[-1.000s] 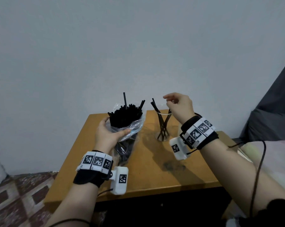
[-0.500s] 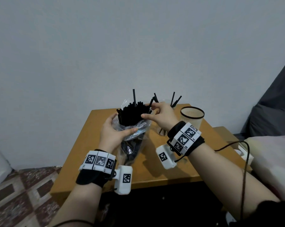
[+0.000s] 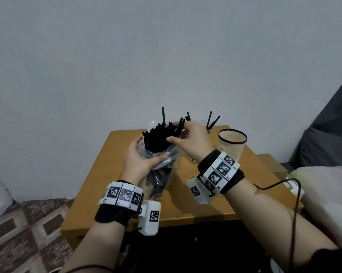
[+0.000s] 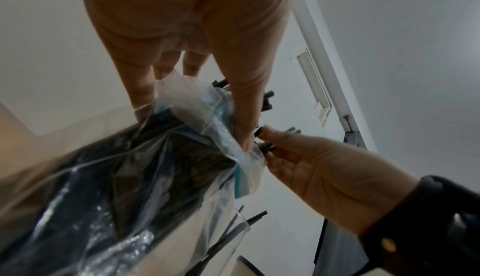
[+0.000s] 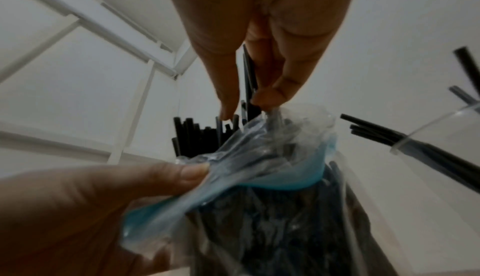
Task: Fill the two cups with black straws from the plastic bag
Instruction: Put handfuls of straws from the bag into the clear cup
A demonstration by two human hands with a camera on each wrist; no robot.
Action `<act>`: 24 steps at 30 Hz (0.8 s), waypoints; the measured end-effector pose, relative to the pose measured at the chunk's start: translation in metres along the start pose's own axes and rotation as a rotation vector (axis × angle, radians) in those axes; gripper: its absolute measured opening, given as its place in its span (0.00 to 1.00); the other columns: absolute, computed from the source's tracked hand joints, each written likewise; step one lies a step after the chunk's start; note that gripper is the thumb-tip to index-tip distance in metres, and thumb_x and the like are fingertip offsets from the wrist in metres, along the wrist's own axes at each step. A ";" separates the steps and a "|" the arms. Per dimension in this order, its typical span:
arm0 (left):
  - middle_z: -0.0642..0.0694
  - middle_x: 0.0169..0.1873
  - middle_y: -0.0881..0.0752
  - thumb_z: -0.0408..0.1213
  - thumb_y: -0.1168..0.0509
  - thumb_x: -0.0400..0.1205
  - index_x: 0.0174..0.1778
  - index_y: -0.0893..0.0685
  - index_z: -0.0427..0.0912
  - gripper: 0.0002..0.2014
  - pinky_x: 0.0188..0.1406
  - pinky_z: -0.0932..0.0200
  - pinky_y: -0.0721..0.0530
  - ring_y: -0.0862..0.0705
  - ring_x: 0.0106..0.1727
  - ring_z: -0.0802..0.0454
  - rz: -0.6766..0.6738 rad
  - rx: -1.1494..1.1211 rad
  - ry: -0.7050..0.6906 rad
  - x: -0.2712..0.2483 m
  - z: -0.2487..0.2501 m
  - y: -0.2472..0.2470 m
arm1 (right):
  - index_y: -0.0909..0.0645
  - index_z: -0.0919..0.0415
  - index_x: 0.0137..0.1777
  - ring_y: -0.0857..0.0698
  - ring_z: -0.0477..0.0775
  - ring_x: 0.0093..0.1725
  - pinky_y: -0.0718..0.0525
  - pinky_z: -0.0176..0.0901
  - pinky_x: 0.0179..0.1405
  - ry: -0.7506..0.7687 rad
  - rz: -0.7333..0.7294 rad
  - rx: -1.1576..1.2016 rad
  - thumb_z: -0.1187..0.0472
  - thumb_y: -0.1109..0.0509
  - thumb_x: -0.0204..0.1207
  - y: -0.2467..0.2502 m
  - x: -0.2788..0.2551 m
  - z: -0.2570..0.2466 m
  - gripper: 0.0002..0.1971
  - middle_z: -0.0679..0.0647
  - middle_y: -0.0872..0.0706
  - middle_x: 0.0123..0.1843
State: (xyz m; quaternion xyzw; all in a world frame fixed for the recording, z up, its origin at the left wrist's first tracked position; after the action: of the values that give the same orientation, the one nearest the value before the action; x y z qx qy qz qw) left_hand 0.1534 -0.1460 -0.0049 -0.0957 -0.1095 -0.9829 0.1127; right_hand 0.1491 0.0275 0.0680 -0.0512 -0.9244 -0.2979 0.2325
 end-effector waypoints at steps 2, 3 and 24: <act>0.45 0.71 0.23 0.38 0.15 0.60 0.78 0.32 0.46 0.50 0.67 0.41 0.20 0.22 0.69 0.45 -0.004 0.017 -0.001 0.000 -0.002 -0.002 | 0.21 0.58 0.66 0.17 0.44 0.46 0.22 0.26 0.44 0.033 -0.024 0.011 0.57 0.21 0.69 -0.005 -0.005 -0.006 0.25 0.46 0.16 0.49; 0.45 0.71 0.22 0.37 0.15 0.60 0.78 0.32 0.46 0.49 0.67 0.42 0.20 0.22 0.69 0.46 -0.005 0.033 -0.006 0.000 -0.002 -0.003 | 0.21 0.58 0.66 0.19 0.42 0.46 0.24 0.24 0.43 0.041 -0.027 0.008 0.58 0.21 0.69 -0.007 -0.006 -0.008 0.25 0.45 0.18 0.48; 0.44 0.76 0.27 0.39 0.15 0.60 0.78 0.32 0.45 0.50 0.70 0.48 0.25 0.27 0.74 0.45 0.016 0.055 0.013 0.001 0.002 -0.001 | 0.14 0.55 0.45 0.22 0.47 0.28 0.21 0.40 0.32 -0.107 0.086 0.390 0.69 0.26 0.72 0.038 0.017 0.008 0.08 0.49 0.18 0.33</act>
State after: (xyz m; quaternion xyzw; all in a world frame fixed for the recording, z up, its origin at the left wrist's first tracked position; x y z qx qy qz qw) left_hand 0.1528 -0.1448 -0.0031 -0.0869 -0.1351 -0.9792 0.1238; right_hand 0.1396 0.0626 0.0907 -0.0605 -0.9726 -0.0999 0.2011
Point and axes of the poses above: each hand's wrist, its own x-axis towards the middle knuckle, its own y-axis out of the back of the hand, z = x × y, the point moved 8 cm from there along x, towards the middle knuckle
